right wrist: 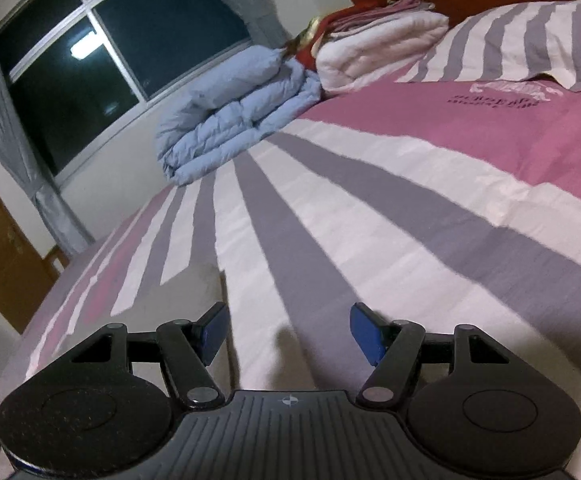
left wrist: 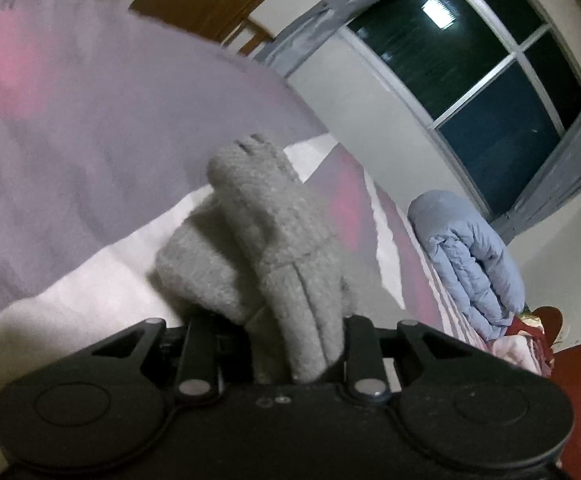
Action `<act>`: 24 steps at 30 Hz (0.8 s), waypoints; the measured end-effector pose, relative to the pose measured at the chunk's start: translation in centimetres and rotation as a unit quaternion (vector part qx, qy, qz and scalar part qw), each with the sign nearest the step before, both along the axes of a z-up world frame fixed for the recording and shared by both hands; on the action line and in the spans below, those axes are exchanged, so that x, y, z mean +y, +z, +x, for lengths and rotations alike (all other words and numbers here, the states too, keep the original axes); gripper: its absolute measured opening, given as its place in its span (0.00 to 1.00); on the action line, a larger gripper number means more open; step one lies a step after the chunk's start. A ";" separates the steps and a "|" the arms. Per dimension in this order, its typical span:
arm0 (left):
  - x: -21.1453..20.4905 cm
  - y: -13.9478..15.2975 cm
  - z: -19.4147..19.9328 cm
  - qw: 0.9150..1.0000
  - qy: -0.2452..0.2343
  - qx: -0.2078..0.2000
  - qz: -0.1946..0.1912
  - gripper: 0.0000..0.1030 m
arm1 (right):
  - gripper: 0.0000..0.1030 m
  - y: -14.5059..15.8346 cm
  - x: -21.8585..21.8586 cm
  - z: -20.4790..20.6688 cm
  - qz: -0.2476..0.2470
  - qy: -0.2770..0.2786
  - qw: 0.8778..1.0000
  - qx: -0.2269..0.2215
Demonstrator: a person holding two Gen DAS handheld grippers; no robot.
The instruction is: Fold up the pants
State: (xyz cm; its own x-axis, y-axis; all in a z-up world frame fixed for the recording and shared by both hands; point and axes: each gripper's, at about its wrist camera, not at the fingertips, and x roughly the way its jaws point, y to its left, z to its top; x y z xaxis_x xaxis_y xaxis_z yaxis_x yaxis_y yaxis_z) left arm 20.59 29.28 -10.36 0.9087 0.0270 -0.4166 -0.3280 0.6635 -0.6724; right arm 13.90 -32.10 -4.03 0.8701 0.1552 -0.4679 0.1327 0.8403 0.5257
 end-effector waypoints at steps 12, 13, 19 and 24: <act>-10.6 8.4 0.9 0.981 -0.072 -0.062 0.172 0.16 | 0.65 -0.4 -4.0 1.3 0.047 -0.009 0.999 0.006; -11.9 8.9 1.6 0.978 -0.084 -0.063 0.181 0.16 | 0.65 -0.3 -4.4 1.5 0.051 -0.010 0.999 0.006; -19.8 9.9 4.8 0.967 -0.147 -0.074 0.194 0.16 | 0.65 0.2 -6.8 3.1 0.058 -0.004 0.998 0.028; -27.5 9.4 6.9 0.946 -0.210 -0.052 0.240 0.16 | 0.65 1.1 -8.1 3.0 -0.003 0.002 1.000 0.024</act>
